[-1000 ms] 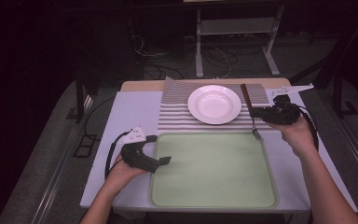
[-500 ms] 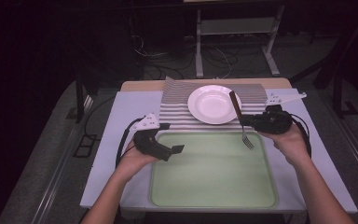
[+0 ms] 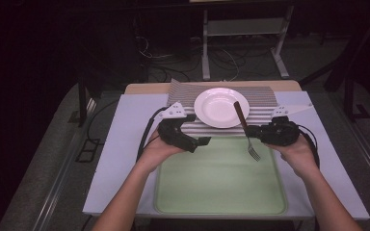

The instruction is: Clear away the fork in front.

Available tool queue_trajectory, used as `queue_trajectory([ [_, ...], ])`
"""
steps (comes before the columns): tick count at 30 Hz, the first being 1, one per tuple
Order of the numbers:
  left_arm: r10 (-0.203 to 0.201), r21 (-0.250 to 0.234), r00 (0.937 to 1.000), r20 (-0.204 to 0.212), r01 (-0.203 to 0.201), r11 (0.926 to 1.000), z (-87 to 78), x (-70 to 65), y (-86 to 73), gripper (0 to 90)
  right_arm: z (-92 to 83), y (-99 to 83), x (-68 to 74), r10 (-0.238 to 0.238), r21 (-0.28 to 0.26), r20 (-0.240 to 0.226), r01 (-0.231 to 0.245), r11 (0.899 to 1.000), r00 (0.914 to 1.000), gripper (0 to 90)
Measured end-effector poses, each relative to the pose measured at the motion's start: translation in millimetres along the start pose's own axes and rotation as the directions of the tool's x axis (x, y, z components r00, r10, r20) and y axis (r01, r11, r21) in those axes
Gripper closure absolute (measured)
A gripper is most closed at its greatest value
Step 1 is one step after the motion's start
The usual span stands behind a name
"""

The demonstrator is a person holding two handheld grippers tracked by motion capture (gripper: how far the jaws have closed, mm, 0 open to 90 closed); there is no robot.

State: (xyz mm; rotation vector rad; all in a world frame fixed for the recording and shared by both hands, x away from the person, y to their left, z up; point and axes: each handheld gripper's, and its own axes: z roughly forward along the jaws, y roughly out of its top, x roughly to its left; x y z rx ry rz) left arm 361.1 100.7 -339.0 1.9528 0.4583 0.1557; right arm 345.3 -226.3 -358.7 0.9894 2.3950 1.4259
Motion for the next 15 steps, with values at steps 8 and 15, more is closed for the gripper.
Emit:
queue_trajectory([
  [8,-0.024,-0.034,0.9994,0.024,0.025,0.9991,13.9,-10.3,7.2,9.0,7.5,-1.3,9.9,-0.016,0.001,-0.017,0.016,1.000,0.9997,77.1],
  [15,-0.059,-0.059,0.9981,0.021,0.060,0.9964,16.1,-18.9,7.7,22.8,18.0,-1.7,22.5,-0.037,0.012,-0.046,0.037,0.999,0.9983,77.1],
])
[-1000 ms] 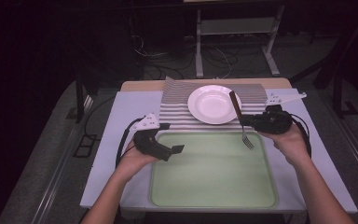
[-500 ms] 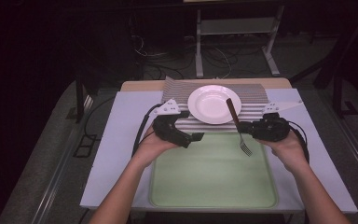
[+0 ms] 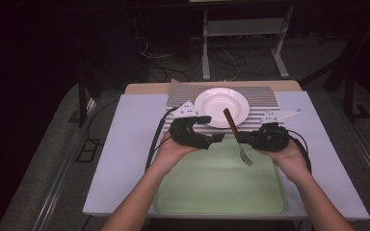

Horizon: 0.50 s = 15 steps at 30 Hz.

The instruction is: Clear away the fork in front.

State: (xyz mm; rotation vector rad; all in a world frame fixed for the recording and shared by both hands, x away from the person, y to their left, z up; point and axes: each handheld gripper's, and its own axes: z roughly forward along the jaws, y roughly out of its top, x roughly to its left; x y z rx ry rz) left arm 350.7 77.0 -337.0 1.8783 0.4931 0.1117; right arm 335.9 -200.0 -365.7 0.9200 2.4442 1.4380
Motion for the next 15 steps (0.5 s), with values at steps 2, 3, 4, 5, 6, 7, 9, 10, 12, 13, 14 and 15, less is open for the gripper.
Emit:
queue_trajectory([
  [2,-0.009,-0.005,1.0000,-0.002,0.009,0.9999,0.5,-1.3,0.0,26.4,3.5,0.7,4.2,-0.005,0.003,-0.011,0.006,1.000,0.9999,77.1],
  [3,-0.013,-0.007,0.9999,-0.005,0.013,0.9999,0.7,-1.6,0.0,28.4,5.1,1.3,6.2,-0.013,0.002,-0.017,0.013,1.000,0.9998,77.1],
  [4,-0.024,-0.011,0.9997,-0.007,0.024,0.9997,1.1,-1.9,0.0,29.1,6.1,1.8,7.9,-0.014,0.004,-0.021,0.014,1.000,0.9997,77.1],
  [5,-0.030,-0.018,0.9995,-0.009,0.030,0.9994,1.5,-2.2,-0.3,29.7,7.4,2.6,10.0,-0.018,0.003,-0.027,0.018,1.000,0.9995,77.1],
  [6,-0.032,-0.017,0.9995,-0.008,0.032,0.9994,1.7,-2.3,-0.5,31.5,8.8,3.5,12.5,-0.022,0.001,-0.036,0.022,1.000,0.9991,77.1],
  [7,-0.033,-0.015,0.9995,-0.004,0.033,0.9994,2.3,-2.4,-0.8,33.5,9.4,4.0,14.0,-0.024,0.001,-0.041,0.024,1.000,0.9989,77.1],
  [9,-0.032,-0.009,0.9995,-0.001,0.032,0.9994,4.5,-3.3,-1.9,35.6,11.5,5.4,18.2,-0.030,-0.007,-0.050,0.029,1.000,0.9983,77.1],
  [10,-0.035,-0.008,0.9994,-0.002,0.035,0.9994,5.2,-3.7,-2.4,36.6,12.3,6.0,19.9,-0.033,-0.008,-0.055,0.033,0.999,0.9979,77.1],
  [12,-0.039,-0.005,0.9992,0.008,0.039,0.9992,6.8,-4.1,-3.9,41.3,13.4,6.8,22.4,-0.036,-0.008,-0.061,0.036,0.999,0.9975,77.0],
  [13,-0.048,-0.001,0.9988,0.006,0.048,0.9988,7.9,-4.5,-4.4,42.5,13.9,7.0,23.3,-0.039,-0.008,-0.064,0.038,0.999,0.9972,77.0],
  [14,-0.049,0.002,0.9988,0.006,0.049,0.9988,8.5,-4.4,-5.2,43.5,14.6,7.3,24.2,-0.038,-0.008,-0.072,0.037,0.999,0.9967,77.0],
  [15,-0.053,0.002,0.9986,0.005,0.053,0.9986,9.3,-4.7,-6.0,45.5,15.1,7.3,25.1,-0.037,-0.009,-0.074,0.037,0.999,0.9966,77.1],
])
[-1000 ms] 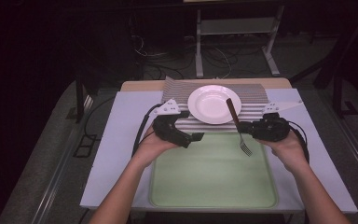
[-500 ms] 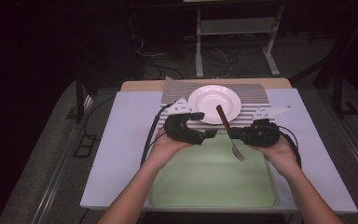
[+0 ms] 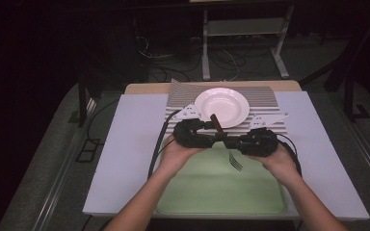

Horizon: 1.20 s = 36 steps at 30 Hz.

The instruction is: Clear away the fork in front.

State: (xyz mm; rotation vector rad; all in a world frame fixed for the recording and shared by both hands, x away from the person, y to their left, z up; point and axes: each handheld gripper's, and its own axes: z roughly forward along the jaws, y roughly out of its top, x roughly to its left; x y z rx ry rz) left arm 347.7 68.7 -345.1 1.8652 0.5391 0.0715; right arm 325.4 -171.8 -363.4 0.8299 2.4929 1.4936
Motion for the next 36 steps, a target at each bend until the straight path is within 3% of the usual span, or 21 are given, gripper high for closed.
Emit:
queue_trajectory([
  [8,-0.015,0.004,0.9999,-0.004,0.015,0.9999,4.4,-0.3,-3.9,58.7,0.0,-0.2,-0.6,0.006,0.007,-0.001,-0.006,1.000,1.0000,77.0],
  [19,-0.045,-0.008,0.9990,0.000,0.045,0.9990,7.1,-1.3,-5.9,68.4,0.6,3.4,5.5,-0.010,-0.009,-0.006,0.010,1.000,0.9999,77.0],
  [26,-0.071,-0.026,0.9964,0.045,0.073,0.9970,6.2,0.0,-5.5,74.8,1.2,3.7,7.5,-0.022,-0.009,-0.002,0.022,1.000,0.9998,76.9],
  [29,-0.060,-0.029,0.9968,0.053,0.062,0.9977,5.8,-0.9,-5.1,76.1,1.7,3.6,8.5,-0.031,-0.010,-0.003,0.031,0.999,0.9995,75.4],
  [33,-0.046,-0.025,0.9970,0.062,0.048,0.9985,2.0,0.9,-3.8,76.8,2.2,1.5,6.8,-0.030,-0.026,-0.012,0.029,0.999,0.9995,52.1],
  [36,-0.044,-0.014,0.9965,0.071,0.045,0.9989,-2.5,3.5,-2.5,77.1,1.2,-3.1,6.3,-0.029,-0.049,0.024,0.030,0.998,0.9993,37.5],
])
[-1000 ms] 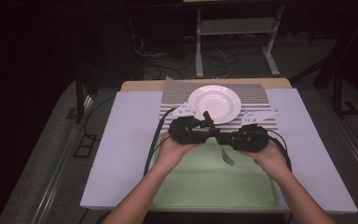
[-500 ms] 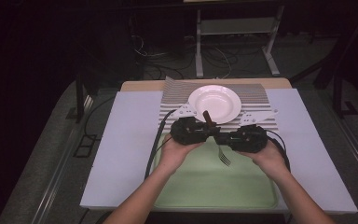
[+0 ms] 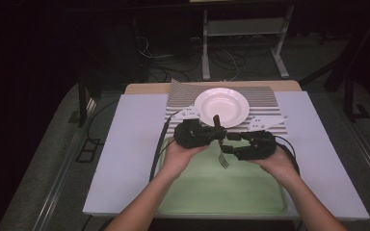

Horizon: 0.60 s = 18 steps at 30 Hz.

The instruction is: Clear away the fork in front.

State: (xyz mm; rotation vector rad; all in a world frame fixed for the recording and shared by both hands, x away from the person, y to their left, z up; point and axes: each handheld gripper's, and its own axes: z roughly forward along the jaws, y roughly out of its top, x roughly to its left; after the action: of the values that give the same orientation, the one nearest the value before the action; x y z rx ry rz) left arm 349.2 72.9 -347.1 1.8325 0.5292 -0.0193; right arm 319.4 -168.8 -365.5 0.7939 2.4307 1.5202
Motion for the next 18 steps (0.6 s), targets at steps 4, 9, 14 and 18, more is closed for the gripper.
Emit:
queue_trajectory([
  [4,0.025,0.019,0.9997,-0.005,-0.025,0.9995,-6.4,4.5,1.7,77.5,-4.0,-12.4,-5.6,0.038,-0.035,0.085,-0.035,0.999,0.9957,23.1],
  [9,0.039,0.022,0.9992,0.004,-0.039,0.9990,-16.0,9.4,2.5,77.7,-7.9,-33.3,-16.3,0.054,-0.006,0.122,-0.054,0.999,0.9911,13.9],
  [14,0.041,0.021,0.9990,0.021,-0.041,0.9989,-25.4,13.6,3.2,77.5,-16.5,-52.7,-19.6,0.068,0.009,0.150,-0.070,0.998,0.9864,10.9],
  [18,0.040,0.026,0.9986,0.035,-0.041,0.9988,-34.2,15.3,3.4,77.4,-25.5,-66.5,-20.4,0.073,0.009,0.181,-0.076,0.997,0.9809,7.0],
])
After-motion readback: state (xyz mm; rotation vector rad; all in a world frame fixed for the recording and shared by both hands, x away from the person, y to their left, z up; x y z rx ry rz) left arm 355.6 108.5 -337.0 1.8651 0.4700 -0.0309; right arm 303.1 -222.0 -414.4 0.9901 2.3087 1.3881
